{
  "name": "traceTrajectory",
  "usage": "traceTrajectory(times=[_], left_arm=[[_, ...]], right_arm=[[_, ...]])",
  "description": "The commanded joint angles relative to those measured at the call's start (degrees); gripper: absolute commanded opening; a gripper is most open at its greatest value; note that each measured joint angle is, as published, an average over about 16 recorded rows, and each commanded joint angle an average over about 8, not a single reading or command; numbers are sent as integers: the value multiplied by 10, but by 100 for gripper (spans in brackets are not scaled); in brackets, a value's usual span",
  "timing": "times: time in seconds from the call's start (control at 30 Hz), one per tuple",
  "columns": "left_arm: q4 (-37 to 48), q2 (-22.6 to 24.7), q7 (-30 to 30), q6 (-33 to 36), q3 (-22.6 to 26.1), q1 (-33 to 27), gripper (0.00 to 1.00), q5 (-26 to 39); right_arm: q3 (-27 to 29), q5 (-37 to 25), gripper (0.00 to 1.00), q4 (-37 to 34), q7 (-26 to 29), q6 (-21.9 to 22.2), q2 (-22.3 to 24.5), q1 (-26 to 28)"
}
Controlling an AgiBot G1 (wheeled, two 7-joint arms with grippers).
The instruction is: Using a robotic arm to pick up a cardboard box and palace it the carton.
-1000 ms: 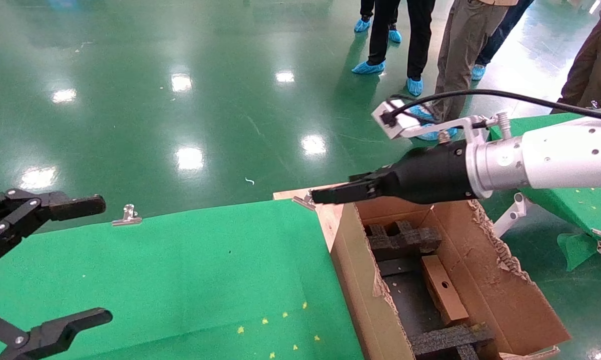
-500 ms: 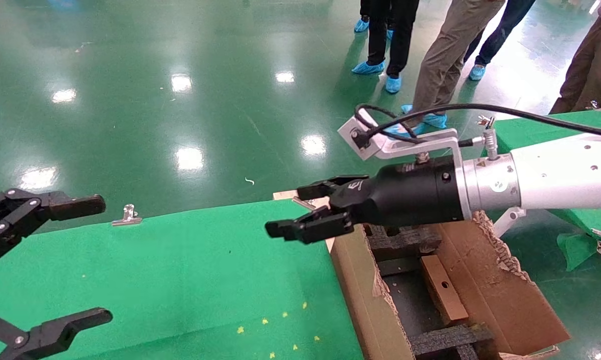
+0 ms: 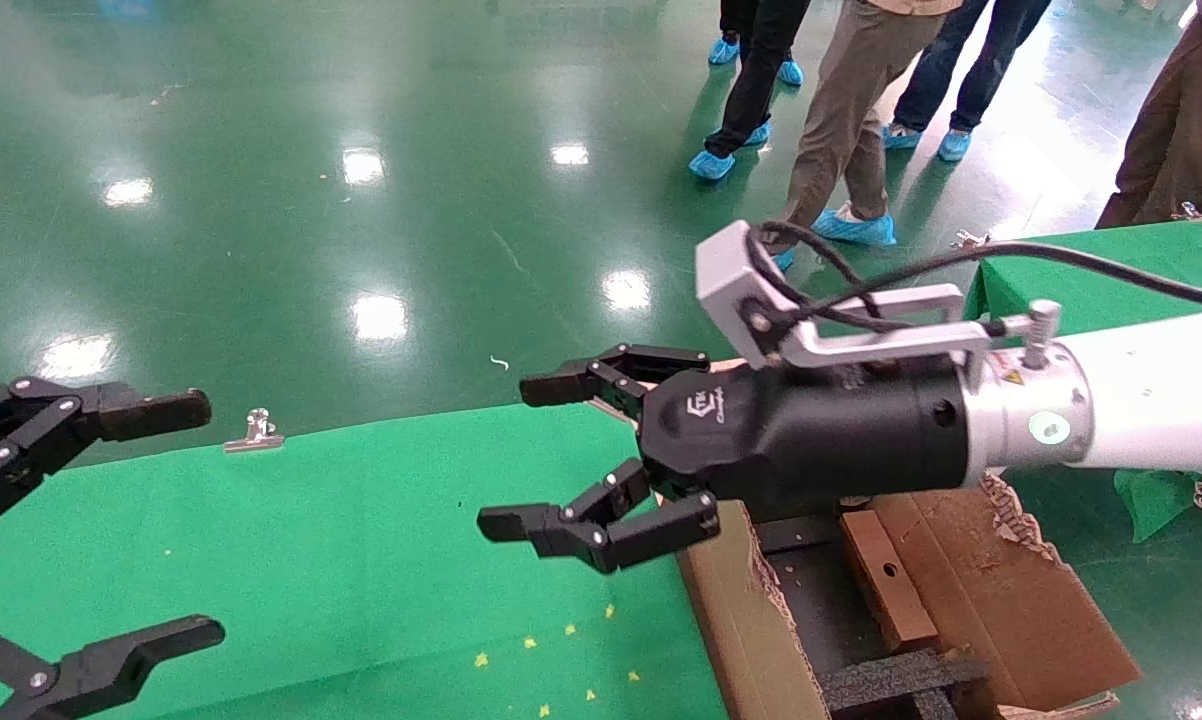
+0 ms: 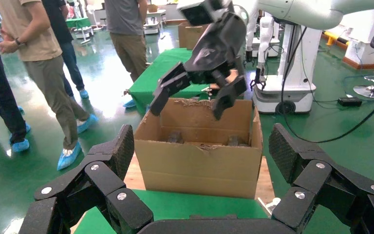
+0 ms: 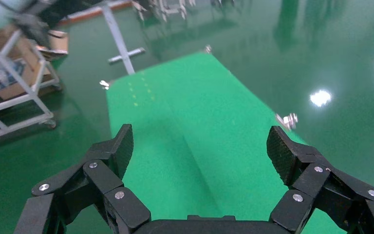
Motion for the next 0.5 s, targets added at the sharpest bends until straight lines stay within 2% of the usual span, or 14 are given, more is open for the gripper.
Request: traceTrajectory(times=[0.03,0.3,0.5], left_arm=[[0,0,0,0,0,0,100,0],[0,0,0,0,0,0,100,0],[0,0,0,0,0,0,100,0]], right_arm=[[29,9,100,1,-26,-14,-3,-20],[145,45,100,5,-128,-70,-15,-101],[194,59,100,6,-167,-94,-19,-134]])
